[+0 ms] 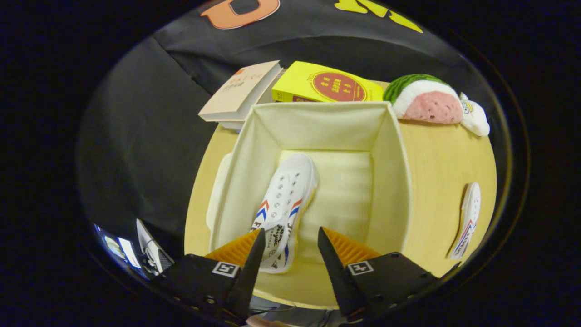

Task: Open the storage box then place both shoes into the box .Put the left shoe in first, then the right shoe, with the right side of both shoes facing outward in a uniform manner.

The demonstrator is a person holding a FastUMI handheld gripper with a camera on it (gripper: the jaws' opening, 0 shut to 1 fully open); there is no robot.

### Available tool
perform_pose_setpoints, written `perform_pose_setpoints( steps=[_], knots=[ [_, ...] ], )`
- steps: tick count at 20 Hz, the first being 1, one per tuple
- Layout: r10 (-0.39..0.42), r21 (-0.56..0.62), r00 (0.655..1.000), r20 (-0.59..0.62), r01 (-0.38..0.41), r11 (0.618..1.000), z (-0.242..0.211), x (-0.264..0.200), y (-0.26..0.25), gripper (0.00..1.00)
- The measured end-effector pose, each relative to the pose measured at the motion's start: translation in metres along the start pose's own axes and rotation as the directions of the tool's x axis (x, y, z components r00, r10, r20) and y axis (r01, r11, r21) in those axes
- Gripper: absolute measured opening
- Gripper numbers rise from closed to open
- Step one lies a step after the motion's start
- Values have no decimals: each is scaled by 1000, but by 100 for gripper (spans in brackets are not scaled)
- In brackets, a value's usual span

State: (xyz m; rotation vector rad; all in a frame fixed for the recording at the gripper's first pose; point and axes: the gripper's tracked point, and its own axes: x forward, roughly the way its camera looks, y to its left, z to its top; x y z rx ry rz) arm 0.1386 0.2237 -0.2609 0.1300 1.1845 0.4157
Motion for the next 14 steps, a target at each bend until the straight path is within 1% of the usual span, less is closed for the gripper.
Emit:
perform_pose_setpoints(
  steps=[2, 4, 7, 9, 11, 14],
  knots=[
    [19, -20, 1000, 20, -18, 1000, -2, -26, -18, 92],
    [30, -30, 999, 44, -29, 999, -5, -50, -42, 96],
    [28, -15, 997, 77, -27, 1000, -14, -84, -94, 96],
    [17, -1, 995, 103, -17, 1000, -20, -99, -137, 96],
    [-31, 19, 994, 101, 29, 999, -31, -105, -190, 96],
    [-75, 73, 994, 82, 69, 995, -48, -107, -264, 96]
  ],
)
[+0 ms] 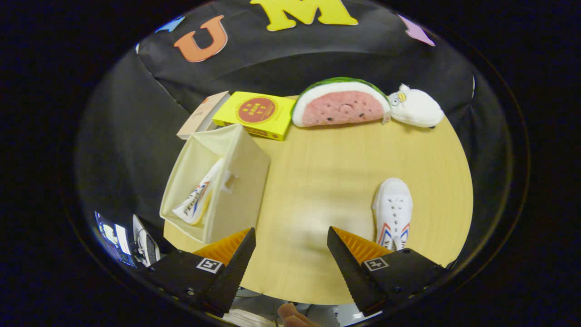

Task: Open the storage box then place both shoes into the box .Put the left shoe in first, then the right shoe, with the right side of both shoes facing outward in a uniform manner.

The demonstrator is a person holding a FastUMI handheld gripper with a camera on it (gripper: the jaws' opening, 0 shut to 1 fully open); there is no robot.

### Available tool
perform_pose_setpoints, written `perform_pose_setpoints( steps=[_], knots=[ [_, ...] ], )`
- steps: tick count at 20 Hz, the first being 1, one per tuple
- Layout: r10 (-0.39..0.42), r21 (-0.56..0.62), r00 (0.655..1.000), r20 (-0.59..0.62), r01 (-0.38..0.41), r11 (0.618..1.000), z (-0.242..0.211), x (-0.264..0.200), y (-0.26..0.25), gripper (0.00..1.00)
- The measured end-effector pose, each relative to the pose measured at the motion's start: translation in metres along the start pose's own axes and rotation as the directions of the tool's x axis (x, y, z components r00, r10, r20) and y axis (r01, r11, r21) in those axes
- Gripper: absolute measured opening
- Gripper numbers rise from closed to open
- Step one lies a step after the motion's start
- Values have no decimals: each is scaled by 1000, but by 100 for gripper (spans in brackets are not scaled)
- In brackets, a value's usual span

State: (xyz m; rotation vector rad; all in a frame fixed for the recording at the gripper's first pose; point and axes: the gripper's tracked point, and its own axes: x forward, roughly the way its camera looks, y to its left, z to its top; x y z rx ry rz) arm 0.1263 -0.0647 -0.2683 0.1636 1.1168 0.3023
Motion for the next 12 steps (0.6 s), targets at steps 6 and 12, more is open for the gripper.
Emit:
perform_pose_setpoints(
  steps=[6, 12],
  knots=[
    [-101, 93, 992, -69, 108, 990, -33, 14, -129, 96],
    [-205, -1, 969, -136, 207, 978, -60, 34, -191, 96]
  ],
)
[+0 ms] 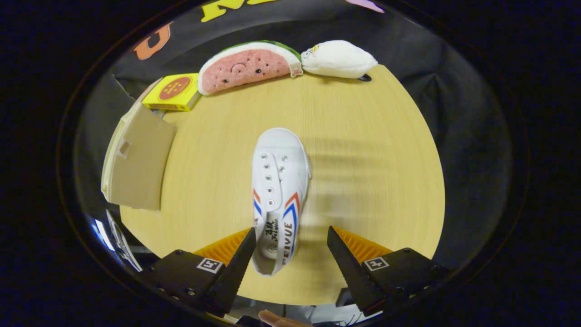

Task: Open the storage box then place both shoes into the box .Put the left shoe in first, then the right shoe, with the right side of both shoes facing outward in a uniform manner.

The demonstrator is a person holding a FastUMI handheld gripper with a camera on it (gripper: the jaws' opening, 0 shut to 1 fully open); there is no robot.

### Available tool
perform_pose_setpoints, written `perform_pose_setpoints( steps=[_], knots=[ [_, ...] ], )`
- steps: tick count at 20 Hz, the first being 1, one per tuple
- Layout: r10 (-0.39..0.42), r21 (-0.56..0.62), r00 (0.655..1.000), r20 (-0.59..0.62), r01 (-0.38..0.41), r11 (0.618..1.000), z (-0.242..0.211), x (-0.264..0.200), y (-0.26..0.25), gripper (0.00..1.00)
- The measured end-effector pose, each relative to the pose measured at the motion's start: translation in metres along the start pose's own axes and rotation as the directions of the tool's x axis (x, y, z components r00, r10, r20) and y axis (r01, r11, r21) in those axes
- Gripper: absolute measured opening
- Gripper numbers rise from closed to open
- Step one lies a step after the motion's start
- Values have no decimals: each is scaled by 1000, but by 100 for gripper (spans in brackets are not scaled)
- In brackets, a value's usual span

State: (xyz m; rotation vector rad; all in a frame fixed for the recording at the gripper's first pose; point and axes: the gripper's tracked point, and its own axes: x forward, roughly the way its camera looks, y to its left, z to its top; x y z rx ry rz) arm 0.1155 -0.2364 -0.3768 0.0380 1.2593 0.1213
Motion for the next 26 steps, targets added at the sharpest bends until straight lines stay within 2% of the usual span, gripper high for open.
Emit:
perform_pose_setpoints(
  steps=[4, 7, 8, 11, 13, 14, 17, 18, 19, 22, 26],
  knots=[
    [-19, -27, 999, -40, 18, 999, 0, 25, -2, 96],
    [-30, 3, 999, -41, 30, 1000, 8, 42, -5, 90],
    [-11, 12, 999, -37, 11, 1000, 9, 45, -2, 88],
    [136, 53, 990, -40, -134, 990, 9, 48, 17, 52],
    [166, 83, 985, -37, -162, 983, 9, 50, 17, 27],
    [175, 98, 984, -34, -171, 980, 11, 50, 15, 27],
    [219, 144, 975, -36, -212, 967, 11, 48, 10, 6],
    [245, 154, 969, -34, -238, 959, 9, 57, 14, 3],
    [262, 160, 965, -27, -255, 954, 8, 45, 10, 0],
    [289, 170, 957, 0, -285, 943, 7, 39, 14, 0],
    [306, 179, 951, 39, -308, 934, 3, 5, 22, 0]
  ],
)
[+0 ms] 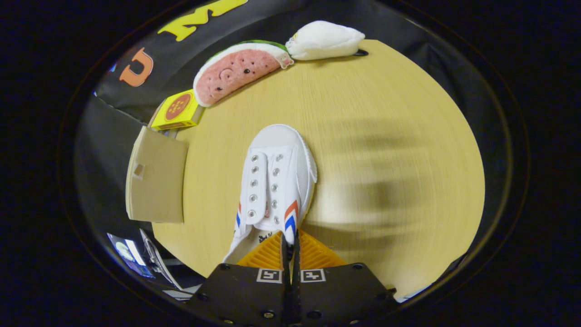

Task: Open the storage box then place both shoes into the box .Put the left shoe in first, then the right shoe, with the right side of both shoes facing outward in a uniform manner.

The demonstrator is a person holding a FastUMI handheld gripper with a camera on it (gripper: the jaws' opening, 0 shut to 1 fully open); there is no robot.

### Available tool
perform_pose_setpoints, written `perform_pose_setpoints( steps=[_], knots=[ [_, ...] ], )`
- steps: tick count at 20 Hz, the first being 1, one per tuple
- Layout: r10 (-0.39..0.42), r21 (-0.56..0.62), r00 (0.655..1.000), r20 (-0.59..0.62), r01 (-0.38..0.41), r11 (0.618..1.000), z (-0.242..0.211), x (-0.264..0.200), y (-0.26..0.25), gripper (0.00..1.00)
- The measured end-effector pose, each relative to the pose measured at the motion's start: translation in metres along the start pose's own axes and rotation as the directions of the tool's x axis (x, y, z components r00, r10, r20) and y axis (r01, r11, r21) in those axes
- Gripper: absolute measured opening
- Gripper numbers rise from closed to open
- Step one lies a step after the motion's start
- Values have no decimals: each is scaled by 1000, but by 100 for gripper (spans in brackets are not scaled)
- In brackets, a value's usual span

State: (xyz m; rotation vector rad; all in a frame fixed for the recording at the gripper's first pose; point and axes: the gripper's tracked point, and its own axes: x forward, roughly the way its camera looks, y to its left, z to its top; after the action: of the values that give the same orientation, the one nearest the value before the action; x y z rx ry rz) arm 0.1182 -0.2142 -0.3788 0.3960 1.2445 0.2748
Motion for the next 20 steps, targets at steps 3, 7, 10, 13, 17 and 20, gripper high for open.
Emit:
perform_pose_setpoints(
  steps=[3, 7, 10, 13, 17, 20],
  knots=[
    [19, -2, 999, 49, -19, 1000, 7, -23, 31, 0],
    [22, -38, 994, 104, -18, 999, 17, -55, 91, 0],
    [33, -64, 990, 136, -24, 998, 25, -70, 148, 0],
    [33, -96, 987, 156, -19, 995, 30, -72, 210, 0],
    [39, -134, 985, 167, -16, 991, 29, -65, 291, 0],
    [36, -123, 985, 167, -16, 992, 26, -46, 344, 0]
  ],
)
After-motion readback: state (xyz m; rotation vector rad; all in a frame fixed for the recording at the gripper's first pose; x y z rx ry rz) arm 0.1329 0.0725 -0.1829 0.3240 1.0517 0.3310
